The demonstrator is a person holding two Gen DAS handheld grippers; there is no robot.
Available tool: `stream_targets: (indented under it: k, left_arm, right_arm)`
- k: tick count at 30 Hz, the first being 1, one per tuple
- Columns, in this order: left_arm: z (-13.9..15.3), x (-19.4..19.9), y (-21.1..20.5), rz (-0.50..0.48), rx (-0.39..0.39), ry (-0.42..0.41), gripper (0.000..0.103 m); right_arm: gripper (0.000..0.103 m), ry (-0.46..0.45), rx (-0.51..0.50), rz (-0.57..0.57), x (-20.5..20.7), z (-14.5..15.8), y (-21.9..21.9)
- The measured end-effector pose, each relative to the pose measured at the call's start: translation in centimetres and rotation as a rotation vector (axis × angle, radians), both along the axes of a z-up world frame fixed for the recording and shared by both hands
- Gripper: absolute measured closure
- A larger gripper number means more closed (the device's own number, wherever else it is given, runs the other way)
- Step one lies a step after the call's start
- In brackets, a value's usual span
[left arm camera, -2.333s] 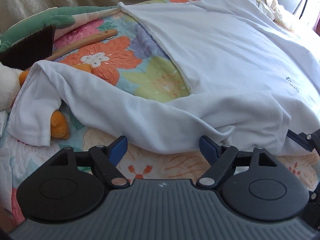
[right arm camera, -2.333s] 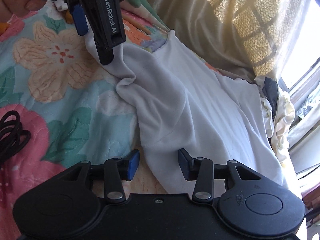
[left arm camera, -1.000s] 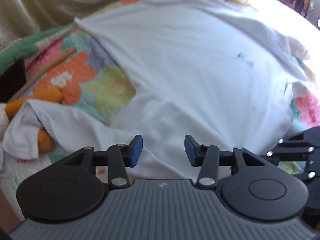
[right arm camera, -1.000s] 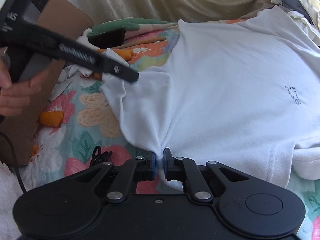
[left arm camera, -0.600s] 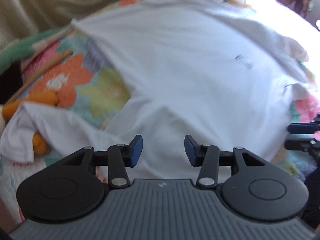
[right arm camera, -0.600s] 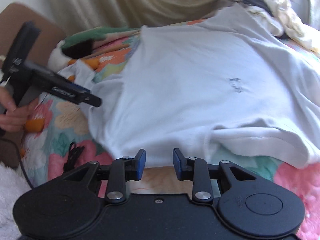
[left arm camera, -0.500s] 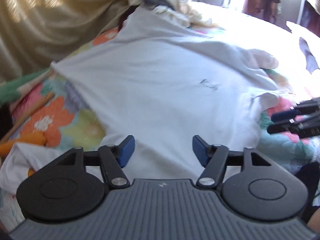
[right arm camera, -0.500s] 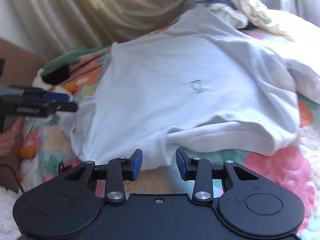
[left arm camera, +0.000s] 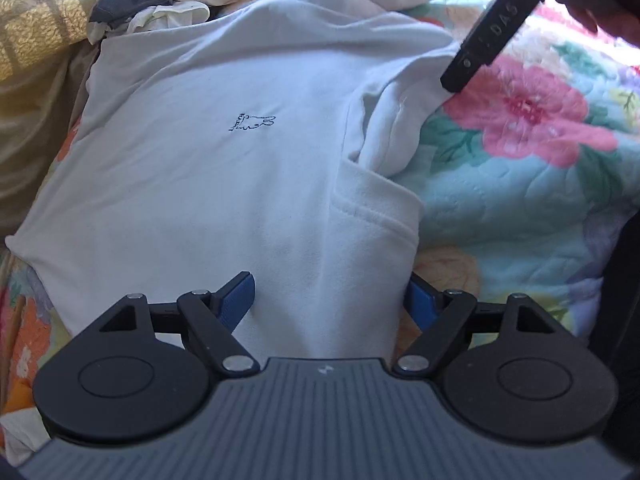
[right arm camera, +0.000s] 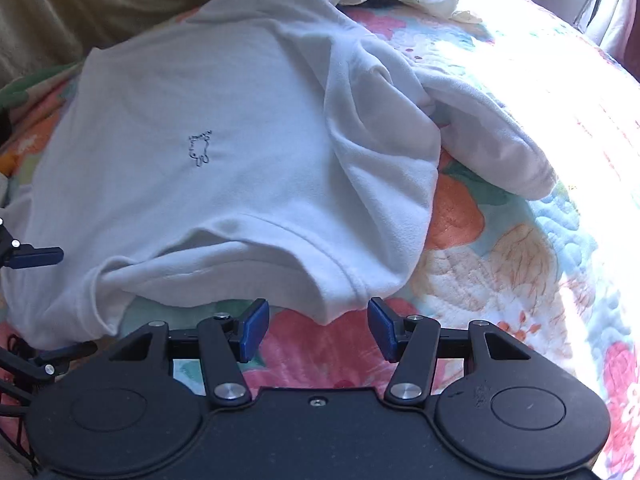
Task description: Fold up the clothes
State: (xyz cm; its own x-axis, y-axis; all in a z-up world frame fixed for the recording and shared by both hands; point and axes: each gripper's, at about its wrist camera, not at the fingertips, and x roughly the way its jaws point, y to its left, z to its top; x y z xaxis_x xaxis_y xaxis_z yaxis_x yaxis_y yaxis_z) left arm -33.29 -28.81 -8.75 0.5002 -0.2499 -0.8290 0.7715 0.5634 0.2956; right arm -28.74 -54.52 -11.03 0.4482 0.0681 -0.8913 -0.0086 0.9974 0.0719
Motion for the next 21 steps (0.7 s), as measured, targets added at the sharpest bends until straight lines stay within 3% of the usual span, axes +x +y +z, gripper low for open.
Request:
stream_targets:
  k: [2,3,4,5,7,11,13,15,17,18,19,21]
  left_arm:
    - [0.1,0.5,-0.1,0.031,0.012,-0.049,0.032]
    - [0.2,0.8,0.0,0.054,0.018,-0.069,0.056]
    - [0.5,1.5,0.2,0.111,0.020,-0.070,0.073]
    - [0.9,2.1,0.5,0.163,0.018,-0.070,0.073]
    - [1.9,3.0,1.3,0.227,-0.022,-0.049,0.073]
    - [2.9,3.0,1.8,0.235,-0.055,-0.061,0.069]
    - [2.5,2.5,1.1,0.205,-0.048,-0.071,0.061]
    - [2.0,2.7,0.5,0.202,-0.031,-0.070,0.061]
    - [1.5,3.0,-0.1,0.200,-0.014,-0.070,0.072]
    - [1.4,3.1,-0.3,0.203,-0.011,-0.061,0.097]
    - [2.1,3.6,0.0,0.224,-0.031,-0.013,0.097]
    - [4.2,3.7,0.8,0.246,-0.040,0.028,0.097]
  right_arm:
    - [0.043,0.000,-0.002,-0.009,1.1,-0.4,-0.5]
    - [0.043,0.015,0.014,0.004,1.5,-0.7,-0.7]
    - [0.049,0.043,0.026,0.020,2.0,-0.9,-1.0]
    - [0.069,0.061,0.016,0.021,2.4,-1.1,-1.1]
    - [0.087,0.077,-0.028,0.020,2.9,-1.0,-1.6]
    - [0.090,-0.030,0.051,0.037,1.8,-0.2,-3.5]
    - [0.089,-0.069,0.085,0.037,1.2,-0.5,-4.4]
    - [0.075,-0.062,0.091,0.021,1.3,-1.7,-4.8]
    - [0.075,-0.081,0.120,0.035,1.4,-2.6,-5.2]
    - [0.081,-0.090,0.134,0.042,1.5,-3.0,-5.4]
    - [0.095,-0.088,0.127,0.076,1.9,-3.1,-5.4]
    - [0.096,-0.068,0.173,0.134,2.3,-2.1,-5.9]
